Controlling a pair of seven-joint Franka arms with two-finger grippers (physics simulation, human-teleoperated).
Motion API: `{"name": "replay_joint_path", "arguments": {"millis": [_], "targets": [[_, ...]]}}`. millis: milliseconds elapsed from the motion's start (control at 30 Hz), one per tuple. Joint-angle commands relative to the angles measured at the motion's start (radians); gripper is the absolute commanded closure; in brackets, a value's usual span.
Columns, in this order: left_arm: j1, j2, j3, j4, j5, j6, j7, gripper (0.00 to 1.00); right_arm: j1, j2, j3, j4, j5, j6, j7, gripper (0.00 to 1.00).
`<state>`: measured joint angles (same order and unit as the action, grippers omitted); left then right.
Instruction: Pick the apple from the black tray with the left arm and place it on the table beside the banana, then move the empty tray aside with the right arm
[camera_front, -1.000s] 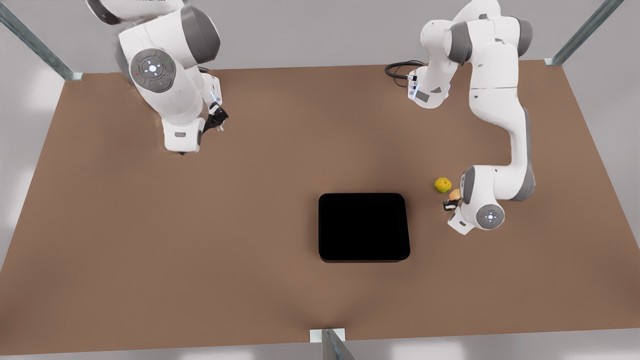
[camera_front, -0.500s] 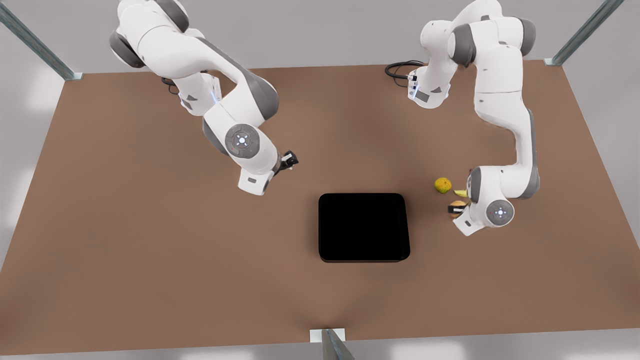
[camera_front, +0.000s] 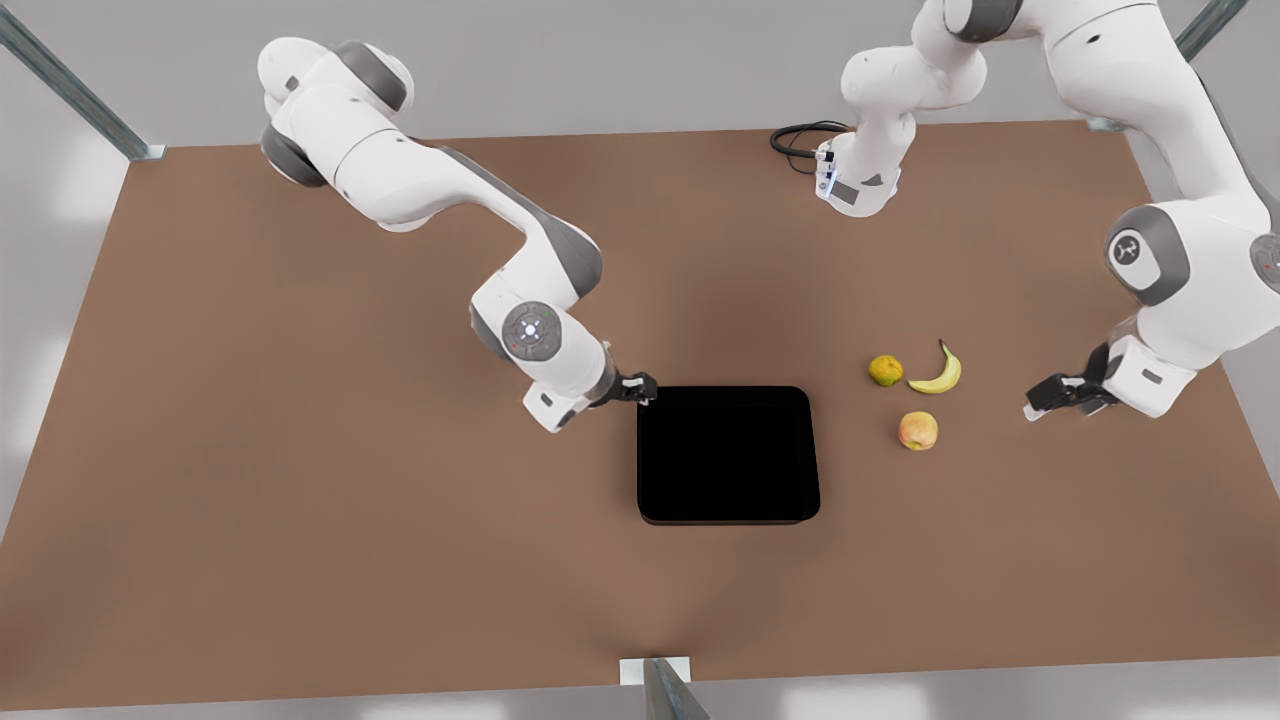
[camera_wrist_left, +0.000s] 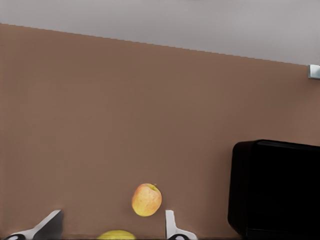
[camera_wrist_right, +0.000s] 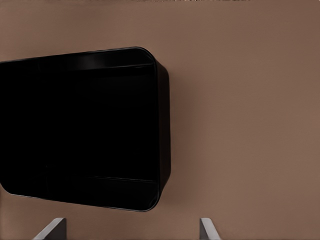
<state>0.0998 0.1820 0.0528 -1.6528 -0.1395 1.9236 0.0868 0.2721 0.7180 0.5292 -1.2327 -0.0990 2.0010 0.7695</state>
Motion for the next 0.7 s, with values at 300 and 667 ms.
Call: {"name": "replay_joint_path", "arguments": {"millis": [300,667], "targets": [[0.092,-0.021,-0.06,-0.042,0.058,0.038,-0.013,0.0,0.012,0.117,-0.025,0.038,-0.093,0.216,0.349,0.01],[0.038,-0.012,-0.094,0.013,0.08,-0.195,-0.136,0.0,0.067,0.179,-0.044,0.039,-0.153,0.237,0.399,0.01]]}}
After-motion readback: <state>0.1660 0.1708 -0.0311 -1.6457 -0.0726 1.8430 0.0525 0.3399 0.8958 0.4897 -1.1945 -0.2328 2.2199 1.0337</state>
